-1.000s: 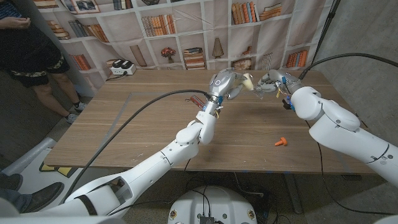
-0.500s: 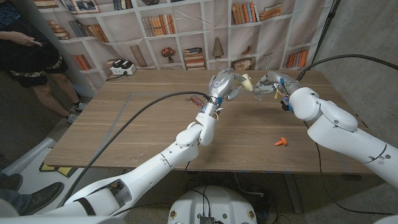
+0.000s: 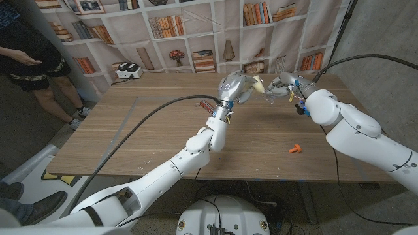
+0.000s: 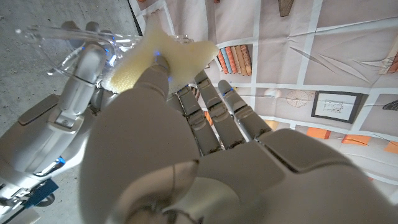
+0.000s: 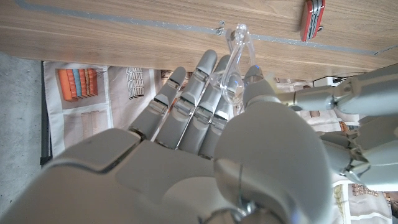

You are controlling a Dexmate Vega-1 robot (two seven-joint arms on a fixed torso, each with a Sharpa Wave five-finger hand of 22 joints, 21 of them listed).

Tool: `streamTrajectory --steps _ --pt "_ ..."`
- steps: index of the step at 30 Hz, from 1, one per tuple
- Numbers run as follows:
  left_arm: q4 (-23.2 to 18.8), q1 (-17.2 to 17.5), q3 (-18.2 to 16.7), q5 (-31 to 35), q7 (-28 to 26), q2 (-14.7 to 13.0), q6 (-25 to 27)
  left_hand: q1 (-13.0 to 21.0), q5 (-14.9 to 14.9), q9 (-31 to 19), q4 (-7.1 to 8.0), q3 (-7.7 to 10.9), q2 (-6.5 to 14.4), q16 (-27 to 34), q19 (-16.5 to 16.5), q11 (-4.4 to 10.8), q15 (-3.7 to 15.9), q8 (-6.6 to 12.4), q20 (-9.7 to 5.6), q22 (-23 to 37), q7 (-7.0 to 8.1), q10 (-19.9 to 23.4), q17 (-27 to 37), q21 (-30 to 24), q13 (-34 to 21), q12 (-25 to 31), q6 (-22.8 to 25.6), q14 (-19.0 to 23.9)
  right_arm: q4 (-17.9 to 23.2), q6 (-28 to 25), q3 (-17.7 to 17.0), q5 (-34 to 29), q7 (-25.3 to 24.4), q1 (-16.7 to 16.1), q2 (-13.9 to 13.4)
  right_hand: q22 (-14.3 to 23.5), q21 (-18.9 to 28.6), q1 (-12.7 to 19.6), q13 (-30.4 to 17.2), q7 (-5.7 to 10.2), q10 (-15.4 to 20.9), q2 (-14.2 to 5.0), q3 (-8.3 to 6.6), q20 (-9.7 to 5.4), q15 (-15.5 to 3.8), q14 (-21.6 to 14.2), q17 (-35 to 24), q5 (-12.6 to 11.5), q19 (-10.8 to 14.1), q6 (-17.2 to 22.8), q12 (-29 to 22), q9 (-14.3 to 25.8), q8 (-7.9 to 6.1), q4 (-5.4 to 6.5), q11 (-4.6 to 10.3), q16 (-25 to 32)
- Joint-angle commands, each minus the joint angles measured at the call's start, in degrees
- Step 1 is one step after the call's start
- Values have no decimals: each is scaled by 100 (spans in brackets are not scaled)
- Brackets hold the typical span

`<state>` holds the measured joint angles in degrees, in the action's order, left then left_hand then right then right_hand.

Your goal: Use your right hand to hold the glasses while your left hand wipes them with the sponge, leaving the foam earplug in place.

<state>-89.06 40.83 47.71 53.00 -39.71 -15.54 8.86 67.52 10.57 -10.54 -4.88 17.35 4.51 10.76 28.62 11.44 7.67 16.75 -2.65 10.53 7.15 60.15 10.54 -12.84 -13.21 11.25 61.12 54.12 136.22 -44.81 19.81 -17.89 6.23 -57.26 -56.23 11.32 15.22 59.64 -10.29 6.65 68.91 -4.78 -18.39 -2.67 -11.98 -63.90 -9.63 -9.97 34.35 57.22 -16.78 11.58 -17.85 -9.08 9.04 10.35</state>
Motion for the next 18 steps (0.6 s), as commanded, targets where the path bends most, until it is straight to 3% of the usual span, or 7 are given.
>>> streamTrajectory --steps 1,12,18 --pt "159 -133 3 -98 -62 102 -87 26 30 -24 271 304 4 4 -12 8 485 24 -374 8 -109 66 9 30 -19 39 139 -25 154 -50 -193 85 -12 -209 -41 14 36 51 -23 523 286 -41 -91 33 -60 8 -12 -31 43 594 -1 28 -49 -4 240 -8" --pt "218 51 47 -322 70 150 -79 20 29 -23 279 325 -5 10 -21 7 484 24 -371 8 -124 68 12 32 -23 41 145 -15 107 226 -430 338 55 -182 61 14 36 48 -23 520 308 -43 -116 37 -53 -2 -16 -32 47 612 6 27 -38 0 237 -4" --pt "274 19 88 -351 66 179 -135 25 30 -23 276 340 -16 4 -20 7 489 23 -370 8 -119 74 9 31 -15 38 147 -26 93 298 -370 327 73 -79 82 14 37 45 -23 512 317 -41 -128 39 -54 -8 -16 -32 51 608 11 27 -26 1 238 -2"
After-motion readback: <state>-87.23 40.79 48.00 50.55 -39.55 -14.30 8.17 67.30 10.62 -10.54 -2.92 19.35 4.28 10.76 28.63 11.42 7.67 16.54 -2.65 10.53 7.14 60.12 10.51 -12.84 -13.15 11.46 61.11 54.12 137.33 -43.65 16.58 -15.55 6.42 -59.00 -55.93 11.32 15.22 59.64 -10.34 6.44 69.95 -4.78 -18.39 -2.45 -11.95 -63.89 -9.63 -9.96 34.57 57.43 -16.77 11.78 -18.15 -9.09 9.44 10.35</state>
